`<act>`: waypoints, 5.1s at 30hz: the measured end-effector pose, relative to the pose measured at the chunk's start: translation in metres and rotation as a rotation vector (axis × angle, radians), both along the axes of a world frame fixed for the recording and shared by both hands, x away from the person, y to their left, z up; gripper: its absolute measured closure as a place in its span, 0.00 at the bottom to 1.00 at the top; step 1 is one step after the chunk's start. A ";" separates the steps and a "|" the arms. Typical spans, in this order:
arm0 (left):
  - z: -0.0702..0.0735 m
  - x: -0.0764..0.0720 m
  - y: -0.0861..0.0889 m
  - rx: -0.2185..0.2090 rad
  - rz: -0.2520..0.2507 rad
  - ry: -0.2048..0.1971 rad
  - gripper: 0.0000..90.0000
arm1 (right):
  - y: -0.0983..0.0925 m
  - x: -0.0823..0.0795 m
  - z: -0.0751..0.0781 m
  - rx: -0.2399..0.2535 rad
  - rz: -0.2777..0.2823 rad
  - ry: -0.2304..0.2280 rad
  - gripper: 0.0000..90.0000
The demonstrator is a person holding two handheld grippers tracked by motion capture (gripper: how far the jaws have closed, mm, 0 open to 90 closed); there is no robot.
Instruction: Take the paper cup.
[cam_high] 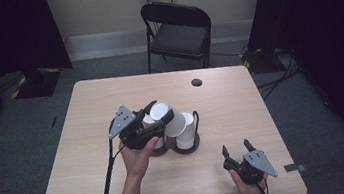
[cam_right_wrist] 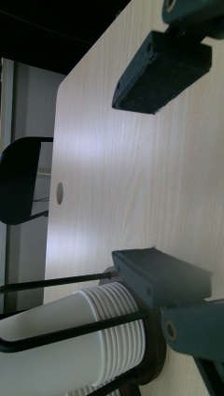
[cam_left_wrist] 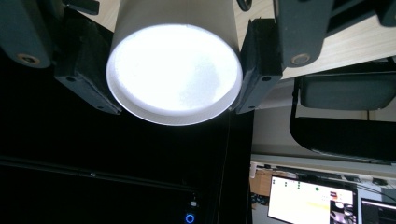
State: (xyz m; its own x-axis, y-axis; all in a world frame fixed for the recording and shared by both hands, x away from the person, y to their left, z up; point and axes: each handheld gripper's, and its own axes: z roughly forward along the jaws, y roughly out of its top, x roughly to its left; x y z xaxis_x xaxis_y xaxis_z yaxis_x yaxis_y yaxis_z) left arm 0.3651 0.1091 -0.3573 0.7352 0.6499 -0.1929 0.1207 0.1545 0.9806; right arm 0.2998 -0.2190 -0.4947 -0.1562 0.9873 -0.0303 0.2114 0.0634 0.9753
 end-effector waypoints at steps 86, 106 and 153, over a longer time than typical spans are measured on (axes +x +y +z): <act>-0.084 -0.038 -0.005 -0.397 -0.388 0.455 0.38 | 0.069 -0.012 0.031 0.084 0.677 -0.348 0.91; -0.071 -0.043 0.001 -0.196 -0.220 0.307 0.30 | 0.067 -0.012 0.031 0.051 0.699 -0.262 0.97; -0.074 -0.053 0.011 0.286 -0.135 0.111 0.25 | 0.036 0.006 0.043 0.030 0.642 0.137 0.98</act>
